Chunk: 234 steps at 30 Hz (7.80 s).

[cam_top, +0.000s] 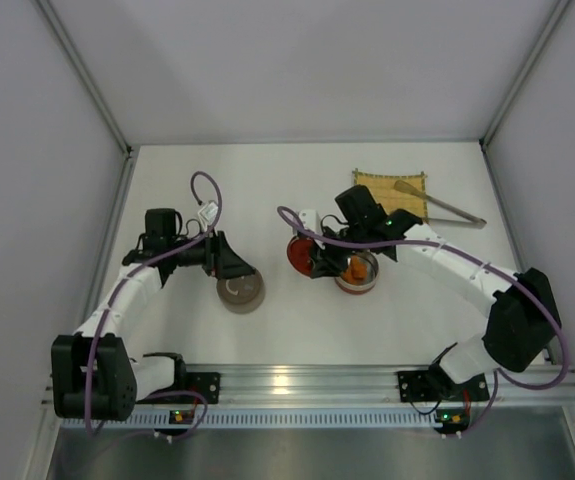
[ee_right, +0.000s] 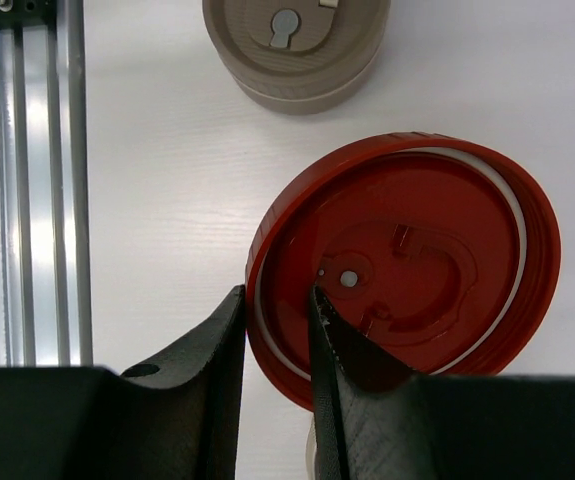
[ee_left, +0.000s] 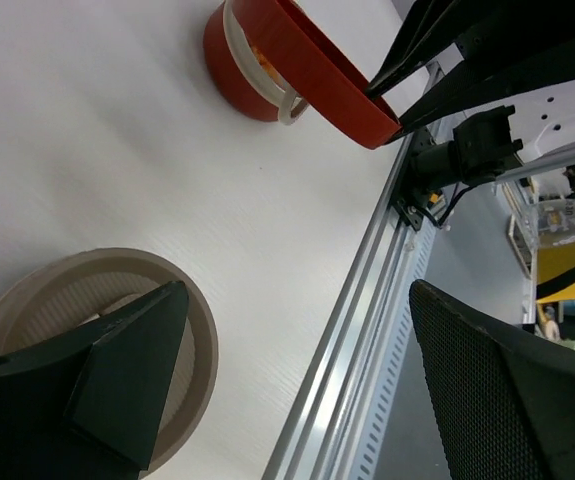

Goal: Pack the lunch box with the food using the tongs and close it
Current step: Pick up the box lid from the center of the board.

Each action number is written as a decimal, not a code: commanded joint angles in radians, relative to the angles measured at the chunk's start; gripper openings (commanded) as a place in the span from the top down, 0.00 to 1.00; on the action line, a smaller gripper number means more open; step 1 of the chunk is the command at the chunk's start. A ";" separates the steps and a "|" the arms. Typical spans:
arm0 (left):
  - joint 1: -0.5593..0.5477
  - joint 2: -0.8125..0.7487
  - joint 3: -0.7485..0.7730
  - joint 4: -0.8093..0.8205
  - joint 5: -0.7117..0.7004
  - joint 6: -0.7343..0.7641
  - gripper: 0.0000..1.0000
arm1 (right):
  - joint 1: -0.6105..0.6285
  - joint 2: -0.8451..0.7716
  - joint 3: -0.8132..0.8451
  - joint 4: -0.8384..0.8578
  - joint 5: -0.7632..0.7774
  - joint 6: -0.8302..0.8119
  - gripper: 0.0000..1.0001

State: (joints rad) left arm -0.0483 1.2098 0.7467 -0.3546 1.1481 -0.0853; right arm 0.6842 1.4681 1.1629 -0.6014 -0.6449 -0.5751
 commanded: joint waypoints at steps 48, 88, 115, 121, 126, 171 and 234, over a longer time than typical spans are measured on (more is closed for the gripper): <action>-0.320 0.188 0.075 1.275 0.081 -0.516 0.30 | 0.002 -0.130 0.296 -0.107 -0.229 0.107 1.00; -0.340 0.186 0.474 -0.107 -0.318 -0.226 1.00 | -0.209 -0.244 0.035 0.276 -0.038 0.560 0.01; -0.397 0.267 0.634 -0.253 -0.545 -0.110 1.00 | 0.051 0.012 0.204 0.281 0.246 0.466 0.27; -0.395 0.267 0.632 -0.245 -0.521 -0.116 1.00 | 0.054 0.043 0.202 0.290 0.260 0.500 0.60; -0.397 0.258 0.631 -0.245 -0.519 -0.106 1.00 | 0.055 0.047 0.207 0.288 0.260 0.504 0.98; -0.406 0.180 0.508 0.037 -0.536 -0.234 0.75 | -0.221 0.063 -0.161 1.143 -0.041 1.569 1.00; -0.712 0.531 0.864 -0.350 -0.858 -0.088 1.00 | -1.192 -0.400 0.023 0.048 -0.268 0.658 0.01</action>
State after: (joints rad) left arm -0.7189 1.7340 1.5642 -0.7235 0.3756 -0.0486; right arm -0.4625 1.1160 1.1561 -0.3237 -0.8623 0.2787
